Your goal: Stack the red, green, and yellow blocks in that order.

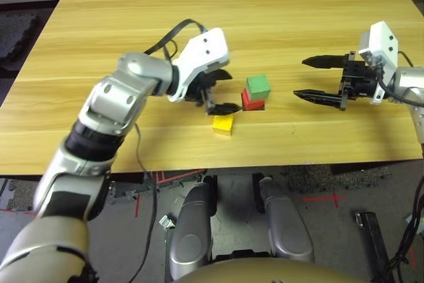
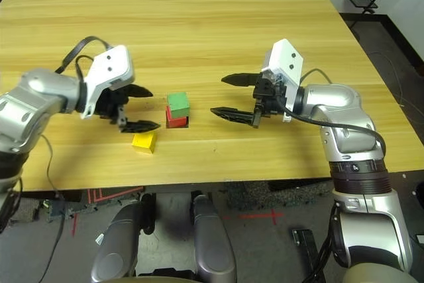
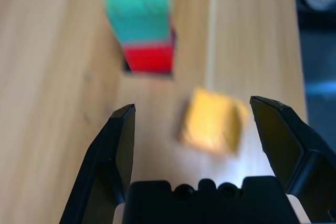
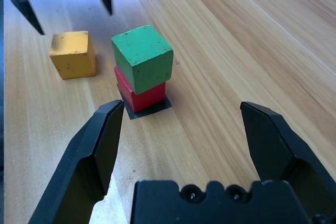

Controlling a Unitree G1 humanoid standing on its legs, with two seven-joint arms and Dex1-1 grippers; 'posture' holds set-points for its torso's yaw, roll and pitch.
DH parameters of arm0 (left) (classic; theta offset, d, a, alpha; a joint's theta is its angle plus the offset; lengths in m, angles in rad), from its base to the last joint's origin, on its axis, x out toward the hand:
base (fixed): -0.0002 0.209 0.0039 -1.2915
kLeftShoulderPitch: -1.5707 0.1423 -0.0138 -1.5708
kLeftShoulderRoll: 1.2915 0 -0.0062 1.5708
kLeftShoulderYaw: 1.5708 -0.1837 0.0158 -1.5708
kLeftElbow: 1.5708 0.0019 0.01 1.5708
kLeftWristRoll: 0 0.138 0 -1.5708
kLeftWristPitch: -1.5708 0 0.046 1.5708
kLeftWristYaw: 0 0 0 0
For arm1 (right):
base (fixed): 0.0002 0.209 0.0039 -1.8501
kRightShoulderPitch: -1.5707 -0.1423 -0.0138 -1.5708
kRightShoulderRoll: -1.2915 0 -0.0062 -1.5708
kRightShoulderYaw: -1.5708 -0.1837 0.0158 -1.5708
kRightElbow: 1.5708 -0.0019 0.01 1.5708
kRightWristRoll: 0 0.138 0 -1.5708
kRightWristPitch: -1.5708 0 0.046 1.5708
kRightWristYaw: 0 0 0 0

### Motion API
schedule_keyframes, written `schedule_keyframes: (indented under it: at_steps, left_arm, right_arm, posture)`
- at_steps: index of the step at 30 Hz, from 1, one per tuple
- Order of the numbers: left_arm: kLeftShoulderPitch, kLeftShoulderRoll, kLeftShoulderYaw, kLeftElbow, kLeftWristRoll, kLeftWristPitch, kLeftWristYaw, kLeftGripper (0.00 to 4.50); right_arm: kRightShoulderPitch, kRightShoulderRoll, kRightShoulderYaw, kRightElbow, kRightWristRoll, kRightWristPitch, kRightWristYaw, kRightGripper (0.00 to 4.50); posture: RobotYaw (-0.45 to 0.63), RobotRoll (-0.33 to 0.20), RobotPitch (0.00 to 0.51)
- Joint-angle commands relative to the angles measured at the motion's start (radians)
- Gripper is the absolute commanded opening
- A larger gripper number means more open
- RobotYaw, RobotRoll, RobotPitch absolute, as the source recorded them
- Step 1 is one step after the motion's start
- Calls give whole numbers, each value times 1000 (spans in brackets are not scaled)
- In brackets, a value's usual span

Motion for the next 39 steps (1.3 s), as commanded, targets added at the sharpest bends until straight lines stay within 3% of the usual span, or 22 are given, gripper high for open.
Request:
schedule_keyframes:
  at_steps: [1,7,14,39]
  left_arm:
    - [43,-24,42,18,-16,-194,-32,4449]
    - [57,-88,51,162,23,-489,-78,4449]
    - [80,-64,30,250,37,-607,-168,4449]
    - [51,-159,-7,417,102,-653,-204,4449]
  right_arm:
    - [6,0,1,-7,3,4,6,4500]
    - [-2,6,3,-13,9,14,7,4500]
    - [7,1,-4,-15,6,18,3,4500]
    - [51,-5,-29,-80,21,42,-25,4500]
  posture:
    - [261,75,240]
    - [257,67,245]
    - [243,63,245]
    - [207,62,250]
